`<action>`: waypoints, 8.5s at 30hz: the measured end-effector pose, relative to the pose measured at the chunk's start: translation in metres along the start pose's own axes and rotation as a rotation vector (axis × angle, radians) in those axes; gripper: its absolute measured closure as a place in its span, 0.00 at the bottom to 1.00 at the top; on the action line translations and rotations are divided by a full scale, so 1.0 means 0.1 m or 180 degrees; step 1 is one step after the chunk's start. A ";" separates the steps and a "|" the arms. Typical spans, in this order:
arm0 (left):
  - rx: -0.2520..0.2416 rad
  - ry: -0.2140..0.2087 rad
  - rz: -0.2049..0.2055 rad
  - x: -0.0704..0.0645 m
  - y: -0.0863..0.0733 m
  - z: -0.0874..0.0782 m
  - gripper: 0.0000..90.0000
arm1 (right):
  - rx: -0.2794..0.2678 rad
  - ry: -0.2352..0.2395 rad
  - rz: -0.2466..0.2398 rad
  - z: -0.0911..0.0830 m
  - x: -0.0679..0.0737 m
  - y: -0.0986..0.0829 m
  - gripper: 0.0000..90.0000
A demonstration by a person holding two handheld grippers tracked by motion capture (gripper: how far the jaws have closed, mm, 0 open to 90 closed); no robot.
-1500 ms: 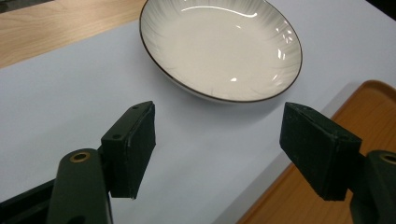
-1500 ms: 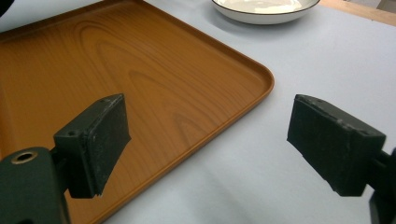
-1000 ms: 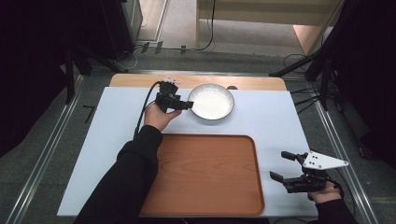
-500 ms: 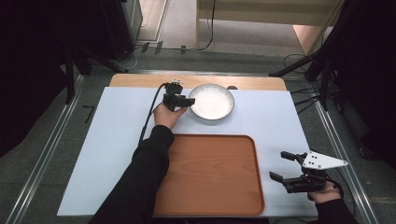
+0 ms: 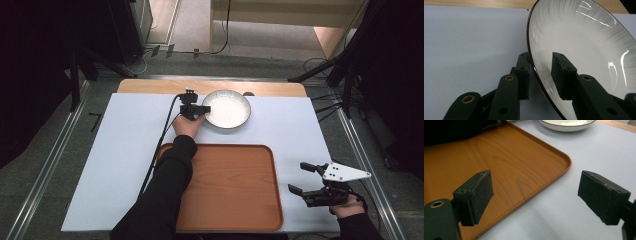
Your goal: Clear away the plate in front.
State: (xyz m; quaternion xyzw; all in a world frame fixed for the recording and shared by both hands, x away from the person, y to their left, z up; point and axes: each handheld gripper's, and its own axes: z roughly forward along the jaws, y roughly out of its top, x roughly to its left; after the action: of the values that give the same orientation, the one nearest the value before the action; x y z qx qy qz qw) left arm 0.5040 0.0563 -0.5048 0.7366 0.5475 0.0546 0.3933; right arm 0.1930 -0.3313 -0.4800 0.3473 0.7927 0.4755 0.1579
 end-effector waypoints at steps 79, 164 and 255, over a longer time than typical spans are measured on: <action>0.0141 -0.1428 -0.0970 0.36 -0.42 -1.24 0.90 | 0.0023 -0.0038 -0.0026 -0.01 0.03 -0.01 0.15; 0.0808 -0.0694 0.0215 0.07 -1.19 -1.34 0.90 | 0.0072 -0.0001 -0.0053 0.00 0.04 -0.01 0.15; 0.0207 -0.0673 0.1407 0.54 -1.32 -2.22 0.26 | 0.0076 0.0017 0.0003 0.00 0.04 -0.01 0.15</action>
State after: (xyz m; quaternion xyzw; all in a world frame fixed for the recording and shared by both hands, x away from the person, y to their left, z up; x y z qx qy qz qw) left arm 0.3115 0.2297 -0.4558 0.8524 0.3303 0.0442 0.4029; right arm 0.1896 -0.3291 -0.4804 0.3483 0.7985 0.4670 0.1514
